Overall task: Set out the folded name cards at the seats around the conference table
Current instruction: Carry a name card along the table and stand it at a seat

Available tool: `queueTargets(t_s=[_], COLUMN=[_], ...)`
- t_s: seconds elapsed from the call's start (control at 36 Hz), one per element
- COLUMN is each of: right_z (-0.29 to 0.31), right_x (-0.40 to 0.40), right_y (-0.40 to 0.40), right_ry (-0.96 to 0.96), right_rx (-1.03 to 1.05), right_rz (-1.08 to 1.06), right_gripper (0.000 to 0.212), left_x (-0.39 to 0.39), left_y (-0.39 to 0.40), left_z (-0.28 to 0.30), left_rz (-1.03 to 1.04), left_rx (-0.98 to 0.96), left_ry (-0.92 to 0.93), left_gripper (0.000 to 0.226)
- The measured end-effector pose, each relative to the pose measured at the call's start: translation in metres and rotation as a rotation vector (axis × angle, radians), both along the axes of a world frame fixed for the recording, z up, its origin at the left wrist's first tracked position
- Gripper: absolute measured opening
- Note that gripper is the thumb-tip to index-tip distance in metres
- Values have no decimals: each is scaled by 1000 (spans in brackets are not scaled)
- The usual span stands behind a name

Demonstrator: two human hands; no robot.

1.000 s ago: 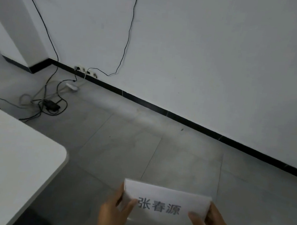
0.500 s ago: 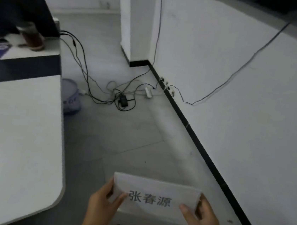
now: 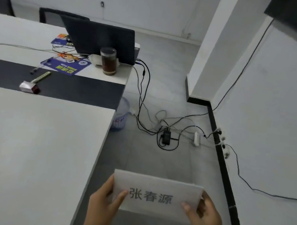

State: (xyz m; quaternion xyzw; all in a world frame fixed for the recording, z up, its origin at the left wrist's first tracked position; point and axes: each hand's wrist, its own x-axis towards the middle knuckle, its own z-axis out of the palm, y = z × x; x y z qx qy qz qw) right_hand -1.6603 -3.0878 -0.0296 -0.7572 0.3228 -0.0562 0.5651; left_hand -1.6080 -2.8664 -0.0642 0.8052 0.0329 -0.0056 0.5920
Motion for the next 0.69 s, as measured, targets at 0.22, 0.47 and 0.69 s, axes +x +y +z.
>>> queueTargets(t_s=[0.22,0.47,0.69], right_z=[6,4,-1], right_x=[157,351,417], right_y=[-8,57,161], right_ry=[37,-22,-54], right_rx=[-7,63,98], right_rz=[337,1001,1490], right_gripper=[54,49,47], left_x=[76,151,170], left_y=[7,17,38], left_z=[1,12,24], left_rz=[237,847,1301], left_rx=[57,15,25], left_ry=[-6,55,178], left_gripper=[86,46,44])
